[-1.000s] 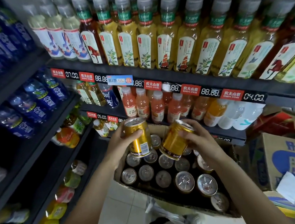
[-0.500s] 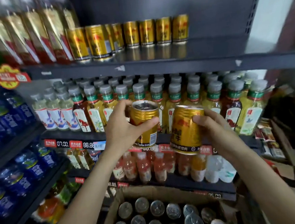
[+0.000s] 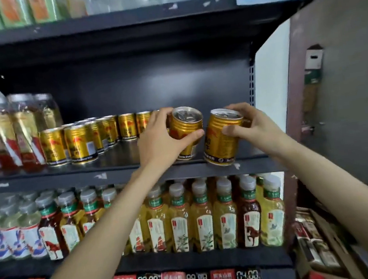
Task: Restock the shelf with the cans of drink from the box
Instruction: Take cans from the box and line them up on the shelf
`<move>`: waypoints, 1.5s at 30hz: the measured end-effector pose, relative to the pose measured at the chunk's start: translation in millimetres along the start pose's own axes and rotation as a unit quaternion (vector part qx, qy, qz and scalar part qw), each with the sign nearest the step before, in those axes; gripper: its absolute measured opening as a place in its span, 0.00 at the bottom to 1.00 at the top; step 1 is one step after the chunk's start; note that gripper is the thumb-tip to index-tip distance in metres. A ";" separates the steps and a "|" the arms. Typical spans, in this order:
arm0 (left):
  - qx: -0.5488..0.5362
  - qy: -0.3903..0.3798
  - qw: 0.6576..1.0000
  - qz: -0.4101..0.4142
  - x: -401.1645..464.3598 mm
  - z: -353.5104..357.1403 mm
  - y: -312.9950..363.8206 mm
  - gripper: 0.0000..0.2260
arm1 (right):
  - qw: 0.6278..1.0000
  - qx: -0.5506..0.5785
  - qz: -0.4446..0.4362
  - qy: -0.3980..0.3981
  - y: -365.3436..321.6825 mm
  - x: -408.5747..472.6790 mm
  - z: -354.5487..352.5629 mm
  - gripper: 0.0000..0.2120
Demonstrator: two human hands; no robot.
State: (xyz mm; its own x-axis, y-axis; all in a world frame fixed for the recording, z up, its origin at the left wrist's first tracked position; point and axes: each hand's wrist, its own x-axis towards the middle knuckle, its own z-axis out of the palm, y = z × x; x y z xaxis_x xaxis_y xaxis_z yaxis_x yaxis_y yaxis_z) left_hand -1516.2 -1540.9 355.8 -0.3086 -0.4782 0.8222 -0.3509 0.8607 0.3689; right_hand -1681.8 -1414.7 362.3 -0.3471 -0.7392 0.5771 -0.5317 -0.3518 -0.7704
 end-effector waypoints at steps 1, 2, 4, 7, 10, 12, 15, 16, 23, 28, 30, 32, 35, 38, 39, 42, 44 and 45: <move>0.024 -0.004 1.000 0.008 10.4 10.4 -0.1 0.31 | 1.000 -0.018 0.003 -0.001 3.8 11.7 -5.6 0.22; 0.047 -0.007 0.999 0.014 21.0 20.8 -1.3 0.32 | 0.999 -0.044 0.007 -0.002 8.5 23.9 -11.3 0.23; 0.086 -0.014 0.996 0.018 41.6 40.6 -5.0 0.34 | 0.995 -0.099 0.018 0.002 17.3 46.7 -21.3 0.27; 0.107 -0.042 0.993 0.011 70.0 69.3 -12.1 0.34 | 0.983 -0.178 0.034 0.023 35.0 75.4 -32.9 0.32; 0.084 -0.073 0.994 -0.021 89.8 99.0 -17.0 0.33 | 0.961 -0.267 0.051 0.043 49.9 93.7 -35.8 0.31; 0.066 -0.090 0.993 -0.047 98.3 117.8 -19.8 0.31 | 0.948 -0.305 0.065 0.059 54.9 102.8 -35.1 0.27; 0.070 -0.111 0.989 -0.071 109.3 138.3 -26.4 0.30 | 0.931 -0.345 0.094 0.072 64.5 121.3 -36.5 0.30; 0.074 -0.114 0.988 -0.074 112.6 143.6 -29.8 0.30 | 0.925 -0.359 0.100 0.073 69.3 128.0 -36.7 0.33; 0.103 -0.170 0.980 -0.023 116.2 152.9 -47.5 0.43 | 0.942 -0.329 0.029 -0.057 87.4 132.7 -52.9 0.36; 0.232 -0.177 0.937 0.190 119.6 132.3 -55.6 0.43 | 0.931 -0.356 -0.006 -0.080 93.3 123.1 -58.1 0.29; 0.242 -0.180 0.931 0.207 120.9 133.3 -58.6 0.40 | 0.926 -0.374 -0.014 -0.052 94.3 127.8 -50.9 0.27; 0.248 -0.179 0.929 0.209 122.3 138.0 -60.4 0.39 | 0.919 -0.392 -0.009 -0.034 97.6 135.3 -42.4 0.27; 0.272 -0.172 0.922 0.214 129.3 148.1 -63.6 0.38 | 0.912 -0.410 0.009 -0.011 105.4 150.8 -29.9 0.27; 0.294 -0.177 0.916 0.208 139.2 157.9 -69.4 0.38 | 0.906 -0.423 0.022 0.000 111.9 163.7 -22.3 0.28; 0.300 -0.178 0.914 0.208 141.9 160.5 -71.6 0.38 | 0.904 -0.428 0.023 0.000 113.8 167.1 -20.9 0.28; 0.318 -0.179 0.907 0.209 147.3 167.4 -77.5 0.38 | 0.896 -0.444 0.014 -0.005 117.8 174.1 -17.9 0.28; 0.318 -0.177 0.908 0.207 149.2 170.9 -80.4 0.38 | 0.889 -0.458 0.007 -0.010 118.9 177.4 -17.1 0.28; 0.314 -0.177 0.910 0.205 149.8 171.6 -81.7 0.38 | 0.885 -0.466 0.003 -0.009 119.3 178.9 -16.9 0.28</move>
State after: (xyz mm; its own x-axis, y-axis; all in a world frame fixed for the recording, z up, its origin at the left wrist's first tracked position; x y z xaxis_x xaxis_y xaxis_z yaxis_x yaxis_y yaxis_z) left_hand -1685.5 -1712.8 374.4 -0.7535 -0.2606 0.6036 -0.5435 0.7635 -0.3487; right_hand -1820.4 -1579.2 378.2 -0.3445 -0.7520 0.5619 -0.9388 0.2723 -0.2111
